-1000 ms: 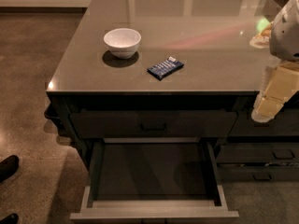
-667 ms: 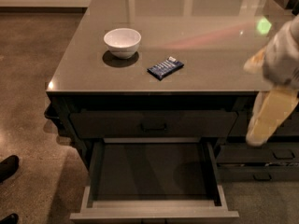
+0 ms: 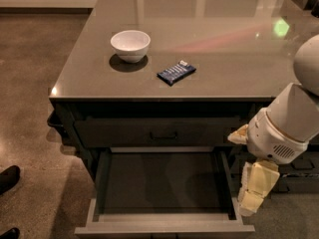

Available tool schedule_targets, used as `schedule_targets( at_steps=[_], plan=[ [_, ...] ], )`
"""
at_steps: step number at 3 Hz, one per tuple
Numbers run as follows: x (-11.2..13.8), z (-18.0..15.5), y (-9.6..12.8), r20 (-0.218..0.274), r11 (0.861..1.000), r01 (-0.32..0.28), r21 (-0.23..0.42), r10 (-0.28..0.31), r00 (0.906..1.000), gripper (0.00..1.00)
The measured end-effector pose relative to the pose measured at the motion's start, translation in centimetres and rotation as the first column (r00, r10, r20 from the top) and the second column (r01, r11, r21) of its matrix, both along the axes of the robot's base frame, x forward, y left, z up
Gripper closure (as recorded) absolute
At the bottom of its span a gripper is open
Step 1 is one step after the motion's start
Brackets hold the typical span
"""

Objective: Close middle drawer

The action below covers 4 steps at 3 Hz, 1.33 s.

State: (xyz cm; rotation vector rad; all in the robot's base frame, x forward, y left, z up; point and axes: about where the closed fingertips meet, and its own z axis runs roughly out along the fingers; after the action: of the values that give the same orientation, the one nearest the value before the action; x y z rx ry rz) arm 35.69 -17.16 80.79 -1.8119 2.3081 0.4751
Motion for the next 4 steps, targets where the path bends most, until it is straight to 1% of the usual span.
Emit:
schedule_targets(
  at_steps=[1,2,3,4],
  plan=[
    [0.0,0.0,0.0,0.000,1.000,0.000,0.000,0.000,1.0000,0.00],
    [-0.2,-0.7,0.2,-0.012,1.000,-0.002,-0.001,0.002,0.9999,0.00],
    [-2.0,-5.5,2.3,-0.111,0.999,-0.023,0.042,0.028,0.9935,0.00],
    [-5.0,-13.6,7.1,-0.239,0.982,-0.082,0.168,0.122,0.9634,0.00]
  ],
)
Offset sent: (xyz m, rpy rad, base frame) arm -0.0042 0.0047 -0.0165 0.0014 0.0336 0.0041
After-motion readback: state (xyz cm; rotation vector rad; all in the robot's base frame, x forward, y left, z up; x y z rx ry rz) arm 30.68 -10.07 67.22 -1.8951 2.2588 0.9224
